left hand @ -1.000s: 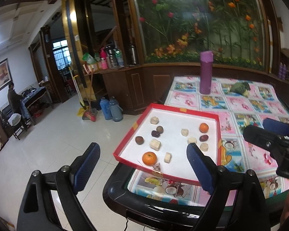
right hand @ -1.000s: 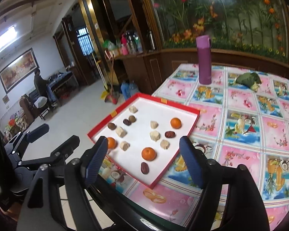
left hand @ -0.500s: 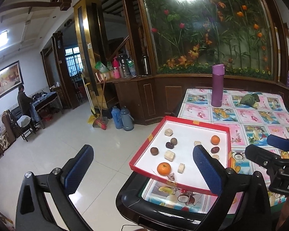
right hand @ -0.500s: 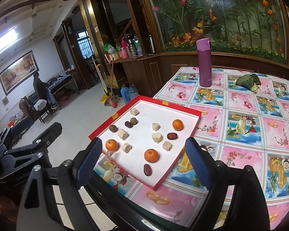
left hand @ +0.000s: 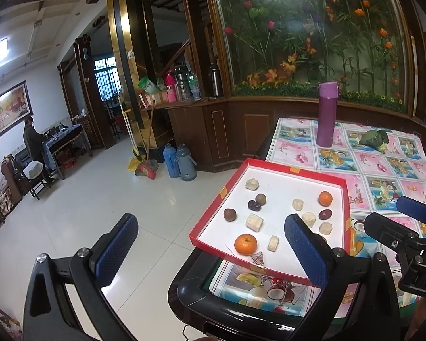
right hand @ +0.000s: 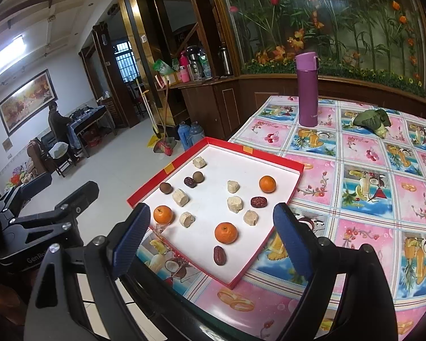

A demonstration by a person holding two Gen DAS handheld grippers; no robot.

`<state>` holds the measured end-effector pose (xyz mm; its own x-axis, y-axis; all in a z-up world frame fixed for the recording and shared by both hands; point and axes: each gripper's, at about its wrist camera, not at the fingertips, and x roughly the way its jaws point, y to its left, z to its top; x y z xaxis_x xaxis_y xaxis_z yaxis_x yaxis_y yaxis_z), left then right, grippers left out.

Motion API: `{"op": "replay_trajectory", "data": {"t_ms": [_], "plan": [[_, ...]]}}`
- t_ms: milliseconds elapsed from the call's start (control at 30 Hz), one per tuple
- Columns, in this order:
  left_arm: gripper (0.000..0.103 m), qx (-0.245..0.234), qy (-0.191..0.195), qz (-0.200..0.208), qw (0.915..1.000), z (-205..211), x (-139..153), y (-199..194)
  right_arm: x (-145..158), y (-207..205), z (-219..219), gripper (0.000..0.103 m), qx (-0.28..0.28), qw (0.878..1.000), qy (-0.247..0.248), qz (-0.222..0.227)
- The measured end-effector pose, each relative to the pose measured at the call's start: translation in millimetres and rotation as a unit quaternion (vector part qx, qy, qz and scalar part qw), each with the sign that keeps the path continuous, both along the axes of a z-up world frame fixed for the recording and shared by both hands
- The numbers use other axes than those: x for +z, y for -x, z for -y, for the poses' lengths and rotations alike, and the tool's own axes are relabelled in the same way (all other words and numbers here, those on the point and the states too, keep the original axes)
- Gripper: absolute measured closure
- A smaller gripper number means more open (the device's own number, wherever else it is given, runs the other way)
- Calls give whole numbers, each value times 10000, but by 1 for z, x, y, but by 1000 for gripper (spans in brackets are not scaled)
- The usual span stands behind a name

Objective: Organize fruits

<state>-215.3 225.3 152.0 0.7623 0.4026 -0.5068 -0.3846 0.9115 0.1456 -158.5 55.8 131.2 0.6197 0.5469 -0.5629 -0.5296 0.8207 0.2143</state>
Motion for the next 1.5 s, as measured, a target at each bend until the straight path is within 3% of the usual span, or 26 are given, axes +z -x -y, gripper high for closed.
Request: {"op": "replay_trajectory", "data": {"t_ms": [633, 1500], "plan": [[0, 145, 182, -411, 9989, -17, -21, -27, -27, -24, -16, 15, -31, 9994, 275, -225], [0, 186, 161, -507, 9984, -21, -31, -34, -40, -36, -18, 15, -53, 9989, 289, -369]]}}
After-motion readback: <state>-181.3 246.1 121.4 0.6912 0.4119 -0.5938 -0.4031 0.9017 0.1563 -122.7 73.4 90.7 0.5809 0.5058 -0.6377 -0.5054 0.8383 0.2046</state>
